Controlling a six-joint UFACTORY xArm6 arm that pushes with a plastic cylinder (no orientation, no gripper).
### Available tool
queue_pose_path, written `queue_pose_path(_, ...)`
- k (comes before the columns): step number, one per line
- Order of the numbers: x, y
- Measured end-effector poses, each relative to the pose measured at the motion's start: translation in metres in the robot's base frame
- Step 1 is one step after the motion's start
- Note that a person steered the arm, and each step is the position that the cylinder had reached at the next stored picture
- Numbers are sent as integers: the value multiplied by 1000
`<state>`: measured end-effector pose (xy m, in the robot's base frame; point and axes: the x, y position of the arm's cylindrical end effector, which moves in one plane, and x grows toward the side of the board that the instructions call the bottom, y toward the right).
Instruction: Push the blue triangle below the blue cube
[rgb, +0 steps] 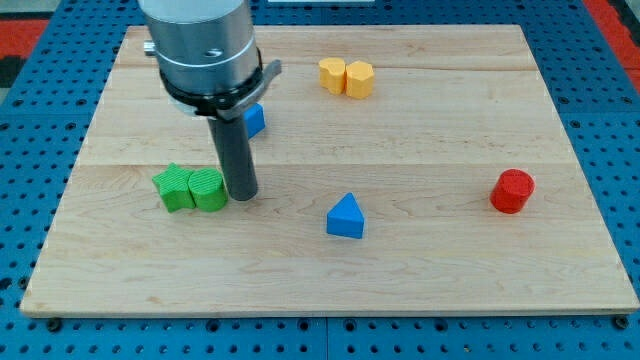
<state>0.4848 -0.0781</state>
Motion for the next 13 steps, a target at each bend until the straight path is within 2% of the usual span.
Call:
queue_pose_path(2,81,44)
queue_pose_path(3,66,97)
queue_pose_path(4,46,113)
queue_pose_path(6,-22,111)
queue_pose_path(7,-25,141)
queue_pose_path(8,-43,141)
queue_pose_path(9,-60,85)
queue_pose_path(10,-61,44)
queue_pose_path(12,-61,28)
queue_pose_path(13,-46,25)
